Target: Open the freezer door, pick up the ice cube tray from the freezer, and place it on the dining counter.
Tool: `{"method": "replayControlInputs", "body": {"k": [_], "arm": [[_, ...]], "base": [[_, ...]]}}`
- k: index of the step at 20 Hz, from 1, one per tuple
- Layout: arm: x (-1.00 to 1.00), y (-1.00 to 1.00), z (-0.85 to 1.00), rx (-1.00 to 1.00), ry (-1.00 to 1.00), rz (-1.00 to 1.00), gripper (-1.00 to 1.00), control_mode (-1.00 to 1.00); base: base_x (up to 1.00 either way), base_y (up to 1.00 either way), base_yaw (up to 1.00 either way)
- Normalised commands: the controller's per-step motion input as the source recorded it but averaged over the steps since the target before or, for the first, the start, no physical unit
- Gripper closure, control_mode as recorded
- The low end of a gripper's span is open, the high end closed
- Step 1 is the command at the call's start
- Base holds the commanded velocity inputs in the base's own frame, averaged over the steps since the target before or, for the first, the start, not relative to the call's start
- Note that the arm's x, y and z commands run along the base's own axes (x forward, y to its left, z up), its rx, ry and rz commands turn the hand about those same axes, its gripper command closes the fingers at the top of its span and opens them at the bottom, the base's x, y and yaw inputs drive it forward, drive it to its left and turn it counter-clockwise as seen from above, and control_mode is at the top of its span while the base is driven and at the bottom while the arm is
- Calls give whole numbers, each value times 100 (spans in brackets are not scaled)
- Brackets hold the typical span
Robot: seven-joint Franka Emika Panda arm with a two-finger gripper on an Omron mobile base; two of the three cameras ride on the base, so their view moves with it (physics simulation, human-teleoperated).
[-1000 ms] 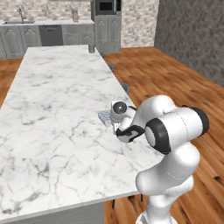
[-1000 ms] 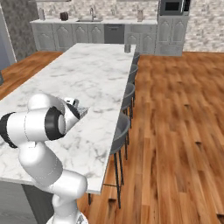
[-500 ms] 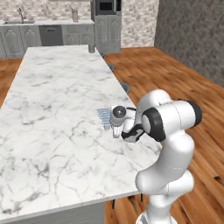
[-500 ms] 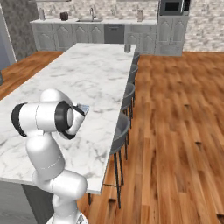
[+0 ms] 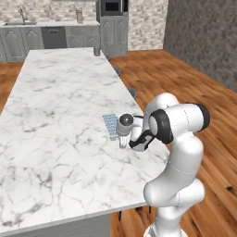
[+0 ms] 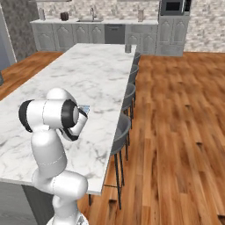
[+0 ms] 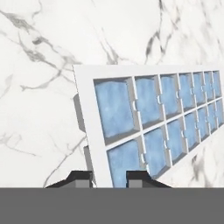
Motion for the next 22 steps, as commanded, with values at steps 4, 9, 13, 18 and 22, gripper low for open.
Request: {"method": "replayControlInputs", "body": {"k": [4, 9, 13, 18, 22], "arm": [[8, 0, 21, 2, 4, 0, -100, -100], [0, 0, 42, 2, 8, 0, -100, -100], [0, 0, 57, 3, 8, 0, -100, -100], [0, 0, 78, 1, 9, 0, -100, -100], [0, 0, 91, 0, 10, 0, -100, -100]], "base": [[0, 0, 0], [0, 0, 0], [0, 0, 0], [0, 0, 0], [0, 0, 0]]}}
